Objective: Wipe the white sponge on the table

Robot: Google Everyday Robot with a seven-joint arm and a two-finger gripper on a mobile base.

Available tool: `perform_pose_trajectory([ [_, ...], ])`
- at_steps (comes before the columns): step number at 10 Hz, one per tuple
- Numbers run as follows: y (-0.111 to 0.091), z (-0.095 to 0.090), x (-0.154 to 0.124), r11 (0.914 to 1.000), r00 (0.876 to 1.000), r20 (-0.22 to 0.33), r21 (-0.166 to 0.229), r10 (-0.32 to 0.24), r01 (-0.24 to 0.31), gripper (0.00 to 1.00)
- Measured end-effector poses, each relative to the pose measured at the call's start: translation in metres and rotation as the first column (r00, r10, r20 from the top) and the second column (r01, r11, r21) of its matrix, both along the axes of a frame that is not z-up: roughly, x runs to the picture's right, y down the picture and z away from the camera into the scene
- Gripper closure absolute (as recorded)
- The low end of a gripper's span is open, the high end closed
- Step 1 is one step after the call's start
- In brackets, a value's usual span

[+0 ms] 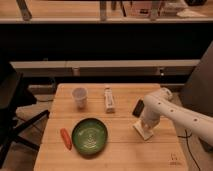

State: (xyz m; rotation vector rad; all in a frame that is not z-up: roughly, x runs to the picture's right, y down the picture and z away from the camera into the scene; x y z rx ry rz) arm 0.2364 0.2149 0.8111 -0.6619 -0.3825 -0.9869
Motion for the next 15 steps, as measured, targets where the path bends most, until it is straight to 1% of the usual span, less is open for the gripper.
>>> perform_pose_trajectory([
  [6, -0.0037, 0.0006, 0.0023, 0.9977, 0.997, 0.03, -0.002, -0.067, 0.067, 1.0],
  [9, -0.0056, 0.0011, 0.0059, 0.9939, 0.993, 0.044, -0.003, -0.11, 0.11, 1.0],
  [15, -0.0084, -0.0017, 0.0045, 0.986, 0.983, 0.072, 0.004, -0.166, 0.167, 1.0],
])
